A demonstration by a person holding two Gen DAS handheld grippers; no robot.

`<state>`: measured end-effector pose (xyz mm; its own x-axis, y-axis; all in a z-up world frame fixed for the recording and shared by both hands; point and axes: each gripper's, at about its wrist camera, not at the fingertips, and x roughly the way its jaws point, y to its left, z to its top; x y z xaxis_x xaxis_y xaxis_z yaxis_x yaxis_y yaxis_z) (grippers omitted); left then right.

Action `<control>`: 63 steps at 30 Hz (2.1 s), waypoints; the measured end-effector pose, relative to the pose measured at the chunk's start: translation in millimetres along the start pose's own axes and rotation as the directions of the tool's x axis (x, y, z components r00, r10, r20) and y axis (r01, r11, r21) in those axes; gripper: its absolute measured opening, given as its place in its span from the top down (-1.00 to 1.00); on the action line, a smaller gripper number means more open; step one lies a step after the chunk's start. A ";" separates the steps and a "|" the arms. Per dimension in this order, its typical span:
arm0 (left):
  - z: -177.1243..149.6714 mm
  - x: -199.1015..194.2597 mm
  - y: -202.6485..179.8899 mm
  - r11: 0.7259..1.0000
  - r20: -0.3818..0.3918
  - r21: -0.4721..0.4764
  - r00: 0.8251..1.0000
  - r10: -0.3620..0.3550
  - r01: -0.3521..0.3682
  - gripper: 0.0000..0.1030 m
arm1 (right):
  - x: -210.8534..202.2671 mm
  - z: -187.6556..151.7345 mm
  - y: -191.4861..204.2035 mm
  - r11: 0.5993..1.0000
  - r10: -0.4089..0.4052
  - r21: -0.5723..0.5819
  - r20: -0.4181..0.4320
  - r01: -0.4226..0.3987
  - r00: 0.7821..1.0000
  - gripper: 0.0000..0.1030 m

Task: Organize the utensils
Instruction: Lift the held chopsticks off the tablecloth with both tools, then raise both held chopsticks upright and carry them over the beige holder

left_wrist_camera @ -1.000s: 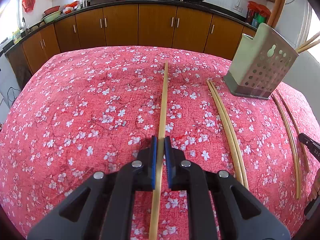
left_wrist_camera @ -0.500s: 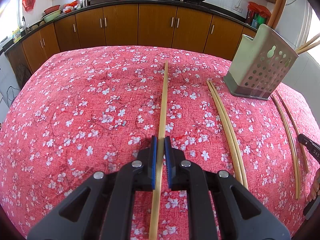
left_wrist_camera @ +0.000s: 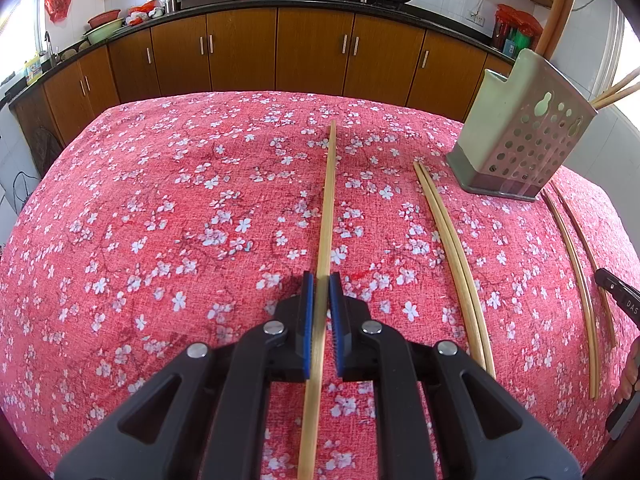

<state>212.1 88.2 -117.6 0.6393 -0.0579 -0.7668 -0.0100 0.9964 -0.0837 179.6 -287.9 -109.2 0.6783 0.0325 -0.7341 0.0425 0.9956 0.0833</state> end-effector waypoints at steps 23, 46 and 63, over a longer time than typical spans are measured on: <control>0.1 0.0 0.5 1.000 0.000 -0.003 1.000 -0.005 0.005 0.77 | 0.1 0.1 -0.3 1.000 0.003 0.005 -0.001 -0.003 1.000 0.84; 22.0 -108.9 -20.0 0.998 0.207 0.066 0.978 -0.013 -0.001 0.83 | -96.6 23.5 2.4 1.000 0.019 -0.018 0.261 -0.015 0.965 0.85; 75.2 -213.1 -68.5 0.966 0.346 0.181 0.908 -0.236 0.183 0.84 | -192.0 90.6 21.3 0.975 0.217 -0.053 0.461 -0.218 0.860 0.85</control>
<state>134.4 36.9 99.3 0.8488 -0.2668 -0.4565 0.2459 0.9635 -0.1059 116.7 -280.9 94.6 0.9311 0.2040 -0.3025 -0.1453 0.9679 0.2052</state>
